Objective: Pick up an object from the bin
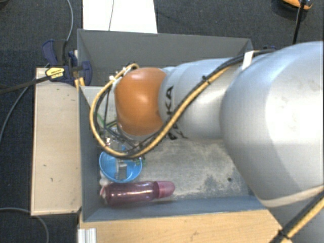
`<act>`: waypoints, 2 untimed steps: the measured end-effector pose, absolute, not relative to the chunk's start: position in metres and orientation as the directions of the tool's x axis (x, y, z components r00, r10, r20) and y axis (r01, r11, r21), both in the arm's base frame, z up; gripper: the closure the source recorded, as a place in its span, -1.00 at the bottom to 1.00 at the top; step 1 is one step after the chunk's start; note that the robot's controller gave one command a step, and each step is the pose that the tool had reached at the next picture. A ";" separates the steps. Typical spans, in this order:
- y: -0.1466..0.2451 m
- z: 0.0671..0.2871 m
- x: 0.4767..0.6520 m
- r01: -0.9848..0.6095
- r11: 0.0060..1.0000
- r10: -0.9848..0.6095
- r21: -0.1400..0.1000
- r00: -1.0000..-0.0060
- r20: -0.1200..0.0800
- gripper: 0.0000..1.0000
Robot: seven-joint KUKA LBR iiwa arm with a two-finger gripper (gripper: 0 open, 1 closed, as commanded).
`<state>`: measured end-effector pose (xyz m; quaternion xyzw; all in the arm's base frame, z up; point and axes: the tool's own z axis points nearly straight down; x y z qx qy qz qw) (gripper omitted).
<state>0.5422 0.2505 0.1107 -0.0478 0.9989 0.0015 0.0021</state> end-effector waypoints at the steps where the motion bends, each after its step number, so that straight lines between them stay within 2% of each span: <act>1: 0.248 0.121 0.537 -0.112 0.994 -0.112 0.004 -0.994 -0.005 -1.00; 2: 0.246 0.108 0.550 -0.219 0.976 -0.219 0.003 -0.976 -0.007 -1.00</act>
Offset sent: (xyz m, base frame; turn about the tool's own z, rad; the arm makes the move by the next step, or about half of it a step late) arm 0.0096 -0.0057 -0.0069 -0.1441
